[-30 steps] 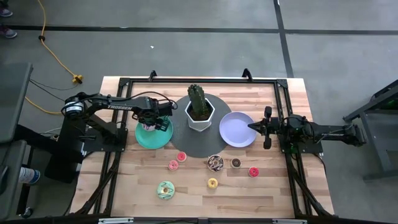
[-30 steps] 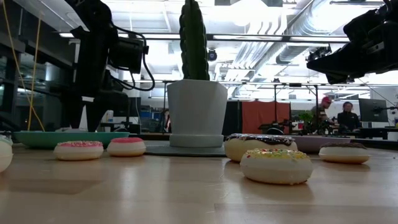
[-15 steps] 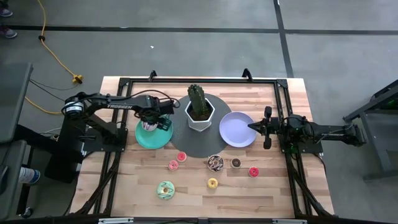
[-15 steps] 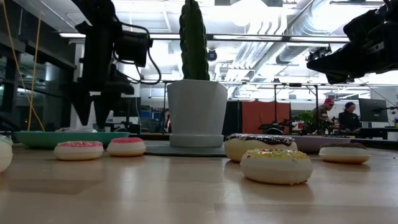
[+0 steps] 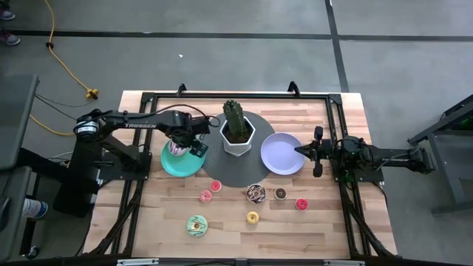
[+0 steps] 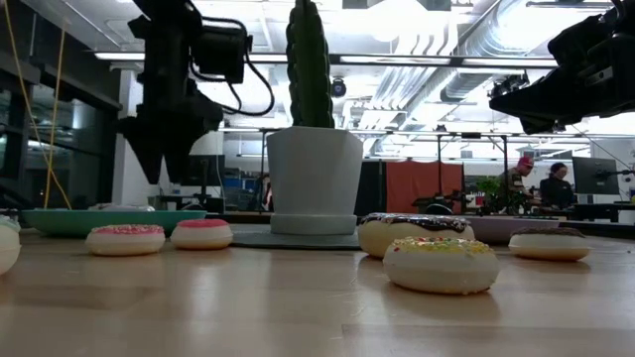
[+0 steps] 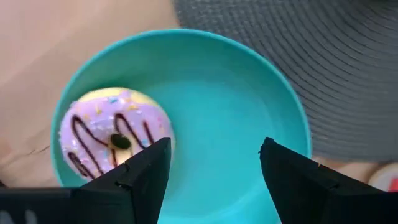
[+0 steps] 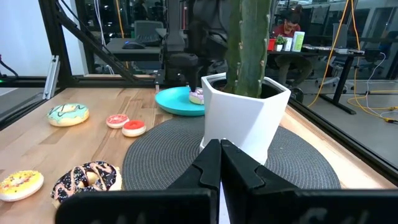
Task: Pick & Place donuts
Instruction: Put the big green donut on the green plate
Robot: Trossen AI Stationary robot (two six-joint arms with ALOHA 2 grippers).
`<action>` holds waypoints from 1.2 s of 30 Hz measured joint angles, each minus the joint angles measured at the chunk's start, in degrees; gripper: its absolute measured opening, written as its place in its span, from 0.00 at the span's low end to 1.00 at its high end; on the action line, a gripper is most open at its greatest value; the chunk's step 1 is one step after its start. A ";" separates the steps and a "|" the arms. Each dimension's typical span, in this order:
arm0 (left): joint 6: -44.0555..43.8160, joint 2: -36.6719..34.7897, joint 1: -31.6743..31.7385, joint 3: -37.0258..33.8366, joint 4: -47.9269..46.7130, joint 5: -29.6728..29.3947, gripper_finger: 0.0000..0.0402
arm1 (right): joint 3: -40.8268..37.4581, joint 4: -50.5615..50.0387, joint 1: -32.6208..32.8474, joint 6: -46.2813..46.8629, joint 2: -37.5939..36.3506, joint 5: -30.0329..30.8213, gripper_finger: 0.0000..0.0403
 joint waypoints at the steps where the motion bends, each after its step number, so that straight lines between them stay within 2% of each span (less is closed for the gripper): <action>1: 0.55 -0.36 -0.58 0.00 -0.49 0.68 0.59 | 0.00 0.00 0.01 0.00 0.00 0.00 0.00; 9: 6.58 -3.35 -7.23 0.02 0.09 5.60 0.59 | 0.00 0.01 0.02 0.00 -0.01 -0.01 0.00; 19: 12.07 -4.85 -18.96 0.02 1.10 10.06 0.59 | 0.01 0.01 0.02 0.00 0.00 -0.01 0.00; 28: 12.35 -4.85 -30.56 0.02 12.21 12.51 0.59 | -0.01 0.01 0.01 0.00 0.00 0.00 0.00; 36: 12.78 -4.85 -42.69 0.02 16.09 12.39 0.59 | 0.01 0.01 0.00 0.00 0.01 -0.01 0.00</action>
